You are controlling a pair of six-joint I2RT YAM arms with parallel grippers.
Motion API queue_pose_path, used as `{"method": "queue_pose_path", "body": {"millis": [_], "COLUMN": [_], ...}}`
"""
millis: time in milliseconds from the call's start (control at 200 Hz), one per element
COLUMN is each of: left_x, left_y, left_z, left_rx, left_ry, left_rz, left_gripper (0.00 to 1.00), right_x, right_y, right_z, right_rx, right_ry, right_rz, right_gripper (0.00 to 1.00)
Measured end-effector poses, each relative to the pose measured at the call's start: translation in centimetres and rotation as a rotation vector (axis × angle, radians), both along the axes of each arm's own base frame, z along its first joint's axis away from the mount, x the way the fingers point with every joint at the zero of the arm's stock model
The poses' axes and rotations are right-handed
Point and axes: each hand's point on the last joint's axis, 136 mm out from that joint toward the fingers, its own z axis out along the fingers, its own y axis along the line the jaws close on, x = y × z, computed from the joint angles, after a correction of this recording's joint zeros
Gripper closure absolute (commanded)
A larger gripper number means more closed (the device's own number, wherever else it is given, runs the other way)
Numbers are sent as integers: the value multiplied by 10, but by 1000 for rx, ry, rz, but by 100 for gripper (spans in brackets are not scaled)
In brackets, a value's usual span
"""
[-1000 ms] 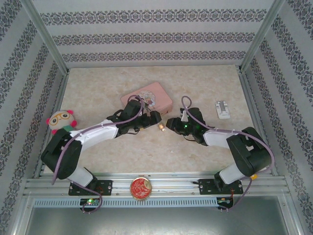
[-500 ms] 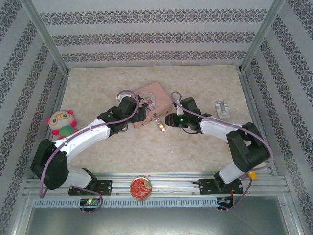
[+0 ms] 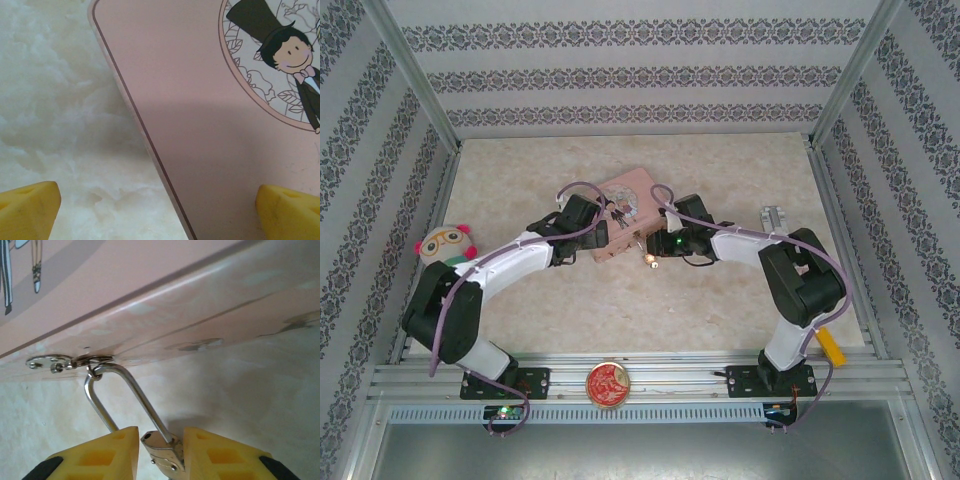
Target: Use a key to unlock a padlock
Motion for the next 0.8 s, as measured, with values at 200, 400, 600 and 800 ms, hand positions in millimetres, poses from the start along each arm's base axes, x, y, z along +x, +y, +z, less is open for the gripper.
{"method": "queue_pose_path", "body": {"millis": [200,400,600,800], "left_x": [0,1,1,2], "left_y": [-4,-6,-6,-6], "left_z": [-3,-4,-4,-4], "left_rx": [-19,-34,-38,-45], "left_ry": [15,23,24,24], "left_rz": [-12,-14,-16,-7], "left_gripper": [1,1,1,1], "right_x": [-1,3,6,3], "right_y": [5,7,9,15], "right_z": [-7,-11,-11,-10], "right_rx": [-6,-11,-11,6], "right_ry": [14,14,3,10], "right_rz": [13,18,26,36], "right_gripper": [68,70,81,91]}}
